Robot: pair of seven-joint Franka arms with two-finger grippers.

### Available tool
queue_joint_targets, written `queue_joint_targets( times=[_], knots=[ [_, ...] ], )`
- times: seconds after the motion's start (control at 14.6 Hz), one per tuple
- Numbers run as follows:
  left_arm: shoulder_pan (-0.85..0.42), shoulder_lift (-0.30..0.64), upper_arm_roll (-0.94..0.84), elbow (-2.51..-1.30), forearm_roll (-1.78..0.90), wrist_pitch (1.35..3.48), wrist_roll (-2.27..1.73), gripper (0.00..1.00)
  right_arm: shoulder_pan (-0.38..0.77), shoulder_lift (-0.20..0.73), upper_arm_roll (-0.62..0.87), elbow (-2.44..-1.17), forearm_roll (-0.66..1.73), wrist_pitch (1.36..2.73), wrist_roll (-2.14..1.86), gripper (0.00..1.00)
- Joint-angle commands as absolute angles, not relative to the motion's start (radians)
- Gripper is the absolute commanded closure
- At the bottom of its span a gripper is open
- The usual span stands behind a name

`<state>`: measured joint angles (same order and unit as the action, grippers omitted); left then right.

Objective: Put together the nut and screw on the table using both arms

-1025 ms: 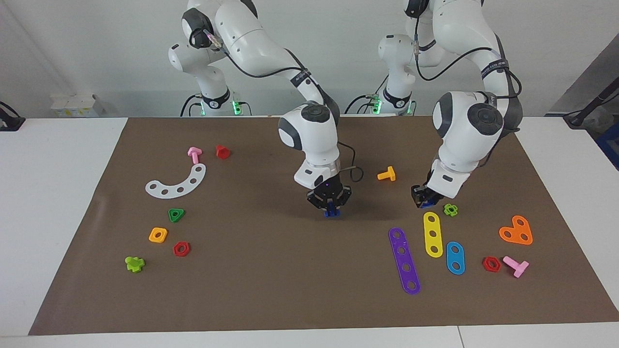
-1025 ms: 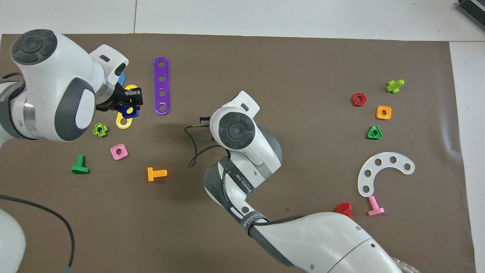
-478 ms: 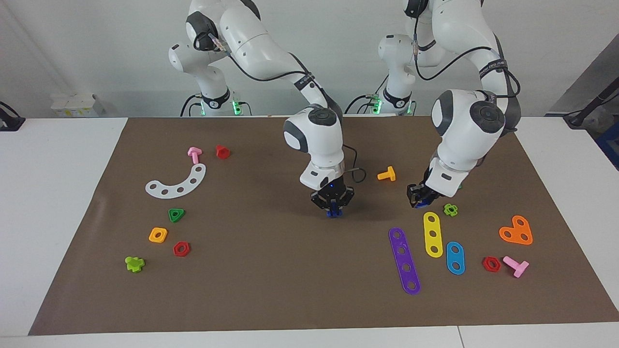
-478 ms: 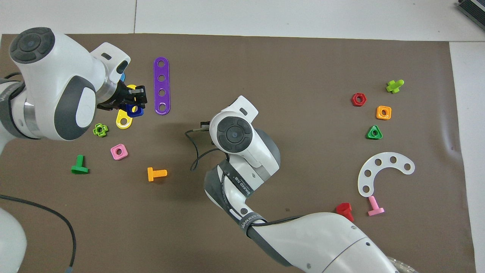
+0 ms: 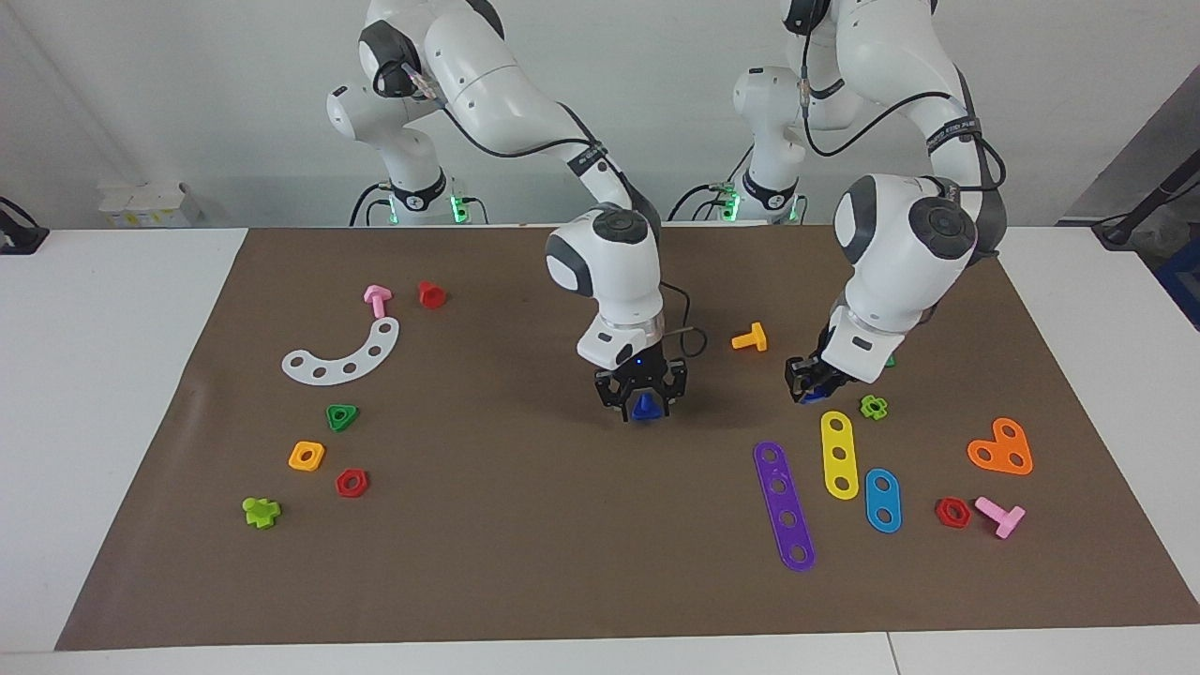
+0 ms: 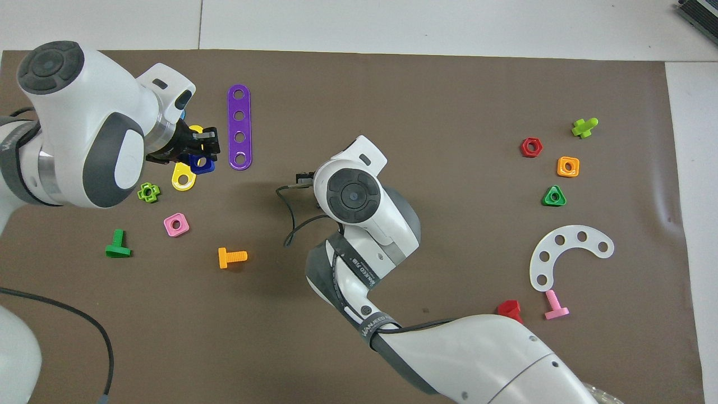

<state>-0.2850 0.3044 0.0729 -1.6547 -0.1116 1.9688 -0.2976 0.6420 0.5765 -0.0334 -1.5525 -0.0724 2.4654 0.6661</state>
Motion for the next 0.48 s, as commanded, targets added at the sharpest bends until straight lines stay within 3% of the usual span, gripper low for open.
queue_joint_targets(
  times=[0.0, 0.41],
  knots=[
    [-0.316, 0.327, 0.078, -1.623, -0.155, 1.989, -0.311, 0.9, 0.556, 0.435, -0.028, -1.582, -0.094, 2.341, 0.655, 0.0],
    [-0.492, 0.42, 0.081, -1.568, -0.147, 2.057, -0.53, 0.91, 0.345, 0.264, -0.025, -1.58, -0.074, 2.093, 0.424, 0.0]
  ],
)
